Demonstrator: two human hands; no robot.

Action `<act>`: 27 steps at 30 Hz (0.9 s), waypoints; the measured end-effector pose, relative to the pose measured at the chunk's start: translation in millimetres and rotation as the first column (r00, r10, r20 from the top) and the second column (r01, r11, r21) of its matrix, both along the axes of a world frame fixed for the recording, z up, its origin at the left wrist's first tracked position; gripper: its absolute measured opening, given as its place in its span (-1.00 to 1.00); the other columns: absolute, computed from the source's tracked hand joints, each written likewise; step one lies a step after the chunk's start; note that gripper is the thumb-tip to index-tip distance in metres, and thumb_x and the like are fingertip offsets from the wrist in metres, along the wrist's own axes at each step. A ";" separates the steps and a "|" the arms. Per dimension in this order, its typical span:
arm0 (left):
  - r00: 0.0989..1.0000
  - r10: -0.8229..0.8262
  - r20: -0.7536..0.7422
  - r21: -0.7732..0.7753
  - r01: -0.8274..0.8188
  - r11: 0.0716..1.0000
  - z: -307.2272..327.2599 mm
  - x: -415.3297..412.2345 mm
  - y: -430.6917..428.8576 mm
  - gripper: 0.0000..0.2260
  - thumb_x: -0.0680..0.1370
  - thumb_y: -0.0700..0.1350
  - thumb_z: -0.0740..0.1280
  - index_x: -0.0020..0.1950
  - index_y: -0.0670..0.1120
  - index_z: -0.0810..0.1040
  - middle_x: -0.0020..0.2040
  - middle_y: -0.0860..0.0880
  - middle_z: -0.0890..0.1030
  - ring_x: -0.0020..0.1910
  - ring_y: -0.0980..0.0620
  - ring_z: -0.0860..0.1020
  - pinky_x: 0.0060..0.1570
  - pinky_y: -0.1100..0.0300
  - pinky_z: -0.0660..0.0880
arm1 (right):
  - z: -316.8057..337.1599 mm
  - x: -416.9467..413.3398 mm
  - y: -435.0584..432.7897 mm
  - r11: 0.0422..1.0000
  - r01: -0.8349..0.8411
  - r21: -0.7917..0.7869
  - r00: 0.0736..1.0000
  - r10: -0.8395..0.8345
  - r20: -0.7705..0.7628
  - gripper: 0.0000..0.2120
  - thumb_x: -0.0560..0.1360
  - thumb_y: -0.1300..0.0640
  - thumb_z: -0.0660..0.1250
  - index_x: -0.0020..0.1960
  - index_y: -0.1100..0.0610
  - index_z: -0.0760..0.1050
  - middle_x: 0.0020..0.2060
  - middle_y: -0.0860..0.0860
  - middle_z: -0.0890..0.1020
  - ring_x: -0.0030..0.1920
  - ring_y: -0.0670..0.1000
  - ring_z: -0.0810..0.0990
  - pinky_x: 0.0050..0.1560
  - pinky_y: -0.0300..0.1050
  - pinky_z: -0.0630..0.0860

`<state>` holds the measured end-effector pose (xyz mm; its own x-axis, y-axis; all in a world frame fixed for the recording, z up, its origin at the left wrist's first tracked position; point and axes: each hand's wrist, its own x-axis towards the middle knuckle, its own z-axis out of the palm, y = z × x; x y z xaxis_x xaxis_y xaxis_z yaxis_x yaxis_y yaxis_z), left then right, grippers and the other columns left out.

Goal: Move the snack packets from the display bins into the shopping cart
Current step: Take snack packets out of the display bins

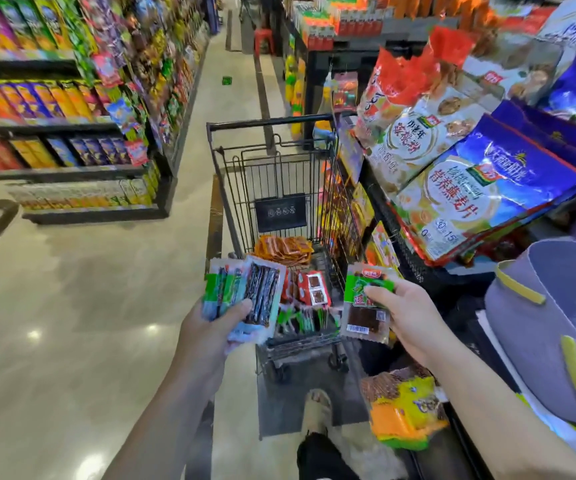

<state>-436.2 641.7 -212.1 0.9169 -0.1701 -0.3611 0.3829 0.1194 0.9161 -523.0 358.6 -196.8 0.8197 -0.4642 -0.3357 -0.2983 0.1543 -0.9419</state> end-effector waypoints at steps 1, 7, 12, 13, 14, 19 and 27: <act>1.000 -0.001 -0.006 0.006 0.001 1.000 -3.2 10.3 -9.8 -0.77 0.56 -0.20 0.50 0.18 0.00 0.62 0.05 -0.01 0.78 -0.04 -0.13 0.76 -0.09 0.00 0.69 | -5.9 13.6 -7.7 1.000 -0.009 0.000 1.000 0.009 -0.014 -0.82 0.62 0.23 0.37 0.20 0.15 0.64 0.05 0.14 0.75 0.10 0.17 0.73 0.22 0.23 0.60; 0.996 -0.011 -0.085 0.061 0.016 0.998 -28.8 73.1 -71.3 -0.72 0.58 -0.16 0.52 0.25 0.07 0.62 0.07 0.09 0.77 0.12 -0.09 0.73 0.05 -0.08 0.66 | -54.9 93.5 -63.5 0.997 -0.073 0.016 0.992 0.074 -0.107 -0.86 0.58 0.15 0.44 0.14 0.08 0.67 0.03 0.06 0.76 0.14 0.14 0.71 0.35 0.29 0.51; 0.987 -0.019 -0.161 0.135 0.042 0.990 -76.2 121.1 -121.5 -0.60 0.56 -0.21 0.53 0.35 0.04 0.59 0.14 0.03 0.76 0.11 -0.10 0.74 0.03 -0.04 0.69 | -100.1 150.8 -102.4 0.986 -0.157 0.050 0.965 0.164 -0.204 -0.68 0.53 0.03 0.48 0.27 -0.10 0.63 0.09 -0.10 0.74 0.18 0.04 0.69 0.40 0.22 0.46; 0.983 -0.022 -0.180 0.153 0.050 0.987 -87.7 127.1 -130.2 -0.59 0.55 -0.21 0.54 0.36 0.04 0.58 0.16 0.02 0.76 0.12 -0.09 0.74 0.07 -0.05 0.68 | -108.1 159.5 -107.2 0.985 -0.162 0.063 0.961 0.172 -0.219 -0.56 0.52 0.01 0.47 0.39 -0.04 0.55 0.09 -0.22 0.71 0.20 -0.04 0.65 0.43 0.17 0.42; 0.978 -0.021 -0.207 0.170 0.057 0.984 -98.9 131.7 -138.1 -0.57 0.54 -0.20 0.55 0.37 0.05 0.58 0.19 0.02 0.75 0.12 -0.06 0.73 0.05 -0.02 0.67 | -116.4 166.9 -111.5 0.984 -0.163 0.071 0.954 0.175 -0.244 -0.45 0.52 0.00 0.48 0.48 0.01 0.46 0.07 -0.36 0.64 0.21 -0.12 0.58 0.45 0.11 0.35; 0.927 -0.001 -0.375 0.219 0.089 0.972 -158.2 146.3 -164.9 -0.52 0.47 -0.13 0.63 0.33 0.12 0.58 0.15 0.06 0.75 0.07 0.00 0.74 0.08 -0.01 0.64 | -170.6 188.2 -128.1 0.971 -0.226 0.079 0.901 0.239 -0.362 -0.87 0.56 0.02 0.43 0.07 -0.17 0.59 -0.18 -0.48 0.62 0.02 -0.35 0.49 0.22 -0.06 0.31; 0.858 -0.038 -0.513 0.237 0.184 0.954 -262.4 153.9 -198.2 -0.63 0.48 -0.20 0.62 0.19 0.10 0.62 0.12 -0.01 0.77 0.09 -0.10 0.74 0.20 -0.14 0.64 | -282.0 198.2 -122.6 0.976 -0.188 0.114 0.833 0.220 -0.508 -0.81 0.53 0.03 0.48 0.10 -0.05 0.54 -0.05 -0.20 0.61 0.16 0.02 0.58 0.22 -0.01 0.40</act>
<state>-282.3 443.5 -474.5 0.5818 -0.0895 -0.8084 0.7901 -0.1738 0.5879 -324.8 236.0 -478.8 0.5951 -0.2730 -0.7559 -0.7679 0.0842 -0.6350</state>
